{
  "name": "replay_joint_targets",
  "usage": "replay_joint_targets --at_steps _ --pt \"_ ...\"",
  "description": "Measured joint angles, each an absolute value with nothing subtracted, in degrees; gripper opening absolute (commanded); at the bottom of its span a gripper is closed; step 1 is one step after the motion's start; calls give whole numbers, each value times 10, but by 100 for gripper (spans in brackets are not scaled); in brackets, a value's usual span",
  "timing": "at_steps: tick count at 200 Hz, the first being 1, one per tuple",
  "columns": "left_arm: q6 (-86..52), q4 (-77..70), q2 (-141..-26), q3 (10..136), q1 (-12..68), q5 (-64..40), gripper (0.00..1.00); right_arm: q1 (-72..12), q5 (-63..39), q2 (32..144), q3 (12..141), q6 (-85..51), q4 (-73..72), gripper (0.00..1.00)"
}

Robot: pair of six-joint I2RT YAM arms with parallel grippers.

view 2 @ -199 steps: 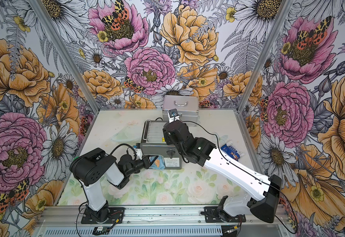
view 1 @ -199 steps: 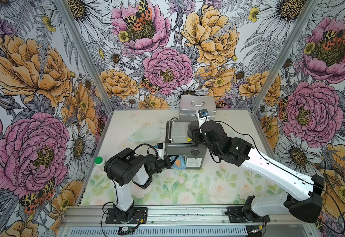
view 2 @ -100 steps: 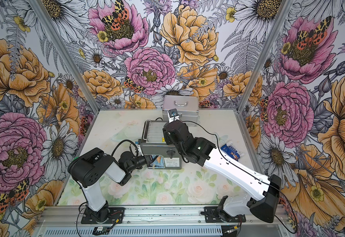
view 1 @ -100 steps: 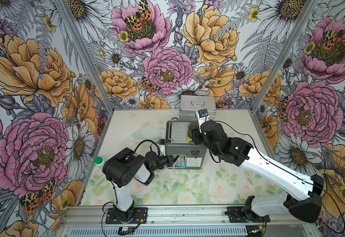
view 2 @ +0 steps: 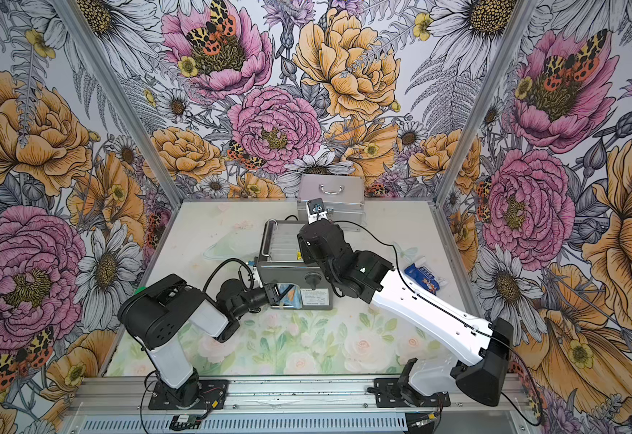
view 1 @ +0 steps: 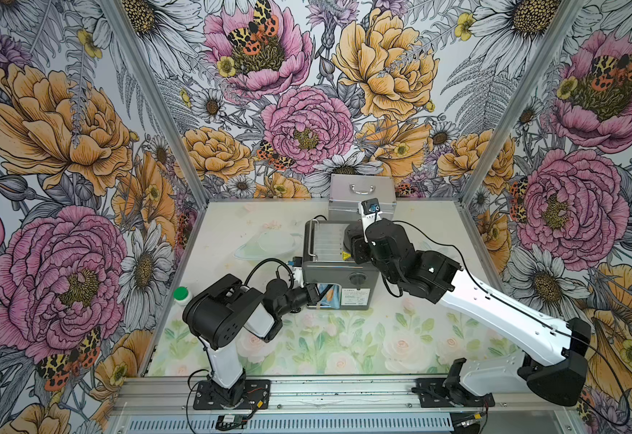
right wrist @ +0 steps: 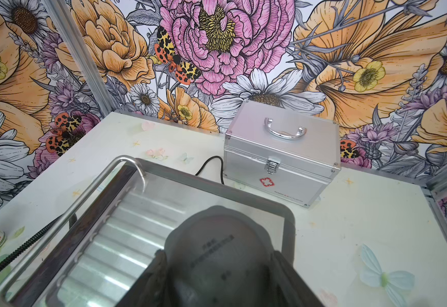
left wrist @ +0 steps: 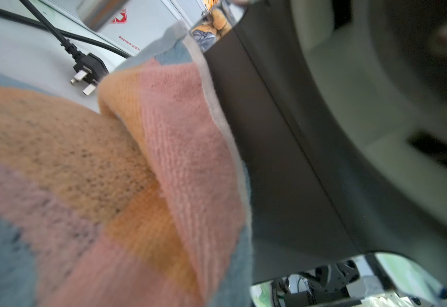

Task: Wipe the surface of a coffee machine
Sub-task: Wipe the dirt from the surface of the coffee machine.

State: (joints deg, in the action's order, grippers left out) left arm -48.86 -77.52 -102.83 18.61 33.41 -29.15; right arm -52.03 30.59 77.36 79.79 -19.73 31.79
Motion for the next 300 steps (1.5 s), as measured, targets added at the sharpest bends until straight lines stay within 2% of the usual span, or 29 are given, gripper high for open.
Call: replay_joint_targets --at_steps 105,245,300 --pt "-459 -798 -1028 119 399 -220 0 -521 306 774 798 -200 318 61" --pt "-464 -795 -1077 215 319 -252 0 -525 305 765 786 -202 309 61" --pt "-493 -774 -985 171 313 -274 0 -527 305 763 786 -206 311 60"
